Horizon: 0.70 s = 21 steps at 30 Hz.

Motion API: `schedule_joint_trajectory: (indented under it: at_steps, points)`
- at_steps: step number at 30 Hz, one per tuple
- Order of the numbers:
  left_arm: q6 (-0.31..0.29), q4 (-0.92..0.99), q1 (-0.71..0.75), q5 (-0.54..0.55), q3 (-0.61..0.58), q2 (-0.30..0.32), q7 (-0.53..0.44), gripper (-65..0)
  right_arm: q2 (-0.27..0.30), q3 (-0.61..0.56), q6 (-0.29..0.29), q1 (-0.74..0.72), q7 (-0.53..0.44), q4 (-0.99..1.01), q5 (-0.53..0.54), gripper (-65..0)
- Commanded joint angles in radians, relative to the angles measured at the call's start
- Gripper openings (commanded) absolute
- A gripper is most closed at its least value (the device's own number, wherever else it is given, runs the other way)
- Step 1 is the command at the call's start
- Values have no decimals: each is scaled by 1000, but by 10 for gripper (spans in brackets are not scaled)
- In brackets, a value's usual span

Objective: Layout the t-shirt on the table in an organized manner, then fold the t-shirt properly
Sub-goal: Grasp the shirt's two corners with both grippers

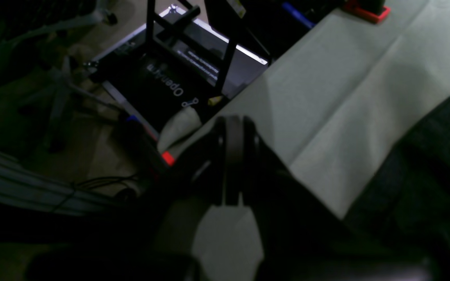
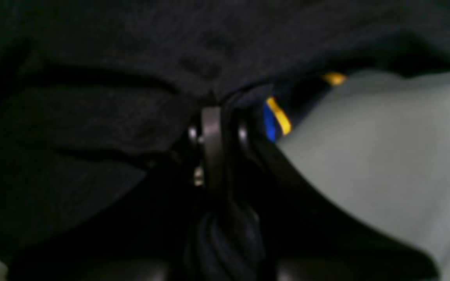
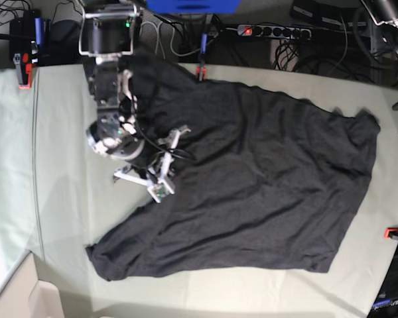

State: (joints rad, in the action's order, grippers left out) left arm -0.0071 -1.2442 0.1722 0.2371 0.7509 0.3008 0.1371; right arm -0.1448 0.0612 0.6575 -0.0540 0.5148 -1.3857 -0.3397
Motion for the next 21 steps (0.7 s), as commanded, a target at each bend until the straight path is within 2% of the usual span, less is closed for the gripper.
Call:
schedule_joint_trajectory:
  at_steps: [1,4,6,11,16,21]
  points:
    - [2,-15,-4,2,5,21,-26,-648,1,-1,21,-5,-23,-50,14,-650]
    - [2,-25,-4,5,5,15,-26,-648,15,1,21,39,-23,-142,12,-650]
    - [2,-45,-9,5,5,-12,-26,-648,24,19,21,65,-23,-197,14,-650]
    - [2,-156,-33,5,-6,-82,-23,-648,18,160,20,69,-23,-241,12,-650]
    - [2,-213,-35,-3,-153,-137,-23,-648,18,311,20,50,-23,-241,12,-650]
    - [3,-79,-92,-6,-357,-163,-27,-648,24,331,20,72,-23,-228,9,-650]
